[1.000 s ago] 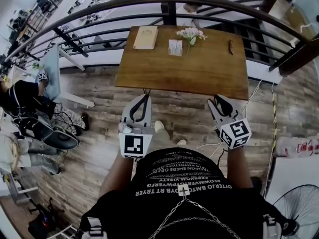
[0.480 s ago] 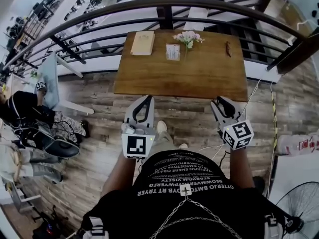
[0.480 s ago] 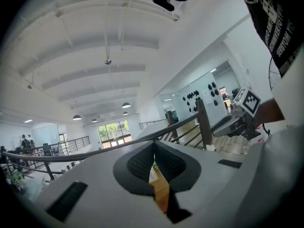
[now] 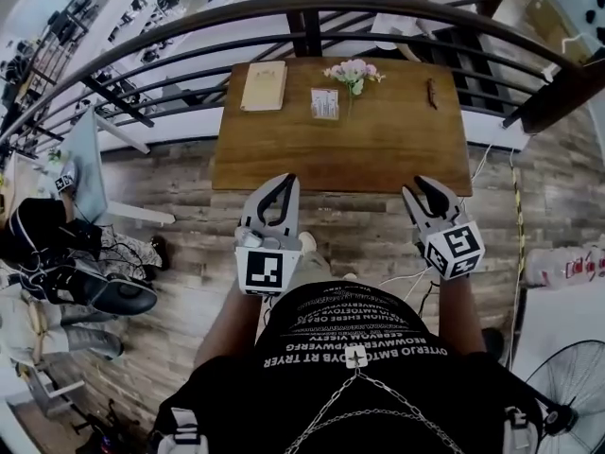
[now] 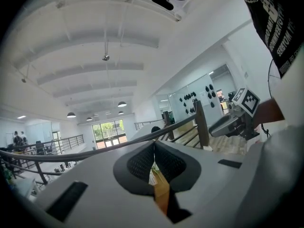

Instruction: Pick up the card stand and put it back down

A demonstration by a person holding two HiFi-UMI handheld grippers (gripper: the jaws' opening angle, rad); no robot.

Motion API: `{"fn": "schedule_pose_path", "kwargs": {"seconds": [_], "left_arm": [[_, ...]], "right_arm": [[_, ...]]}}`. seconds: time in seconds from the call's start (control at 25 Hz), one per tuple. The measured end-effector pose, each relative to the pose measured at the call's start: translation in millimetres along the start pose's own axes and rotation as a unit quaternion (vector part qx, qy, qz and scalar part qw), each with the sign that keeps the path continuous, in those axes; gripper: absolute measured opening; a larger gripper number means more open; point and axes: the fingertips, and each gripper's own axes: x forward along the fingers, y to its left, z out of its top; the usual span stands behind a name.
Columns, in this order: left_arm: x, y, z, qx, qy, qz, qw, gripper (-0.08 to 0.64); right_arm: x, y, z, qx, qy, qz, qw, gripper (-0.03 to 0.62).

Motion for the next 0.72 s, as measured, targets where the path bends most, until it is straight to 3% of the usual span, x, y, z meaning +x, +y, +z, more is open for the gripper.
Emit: {"fn": "schedule_pose_path", "kwargs": {"seconds": [0.48, 0.72], "left_arm": [[44, 78, -12, 0.000, 0.010, -0.001, 0.9999, 0.027], [71, 117, -22, -0.004, 0.008, -0.019, 0.9998, 0.027]], "right_arm": [[78, 1, 33, -0.007, 0.008, -0.004, 1.000, 0.117], [119, 2, 50, -0.010, 0.013, -0.016, 1.000, 0.118]]}}
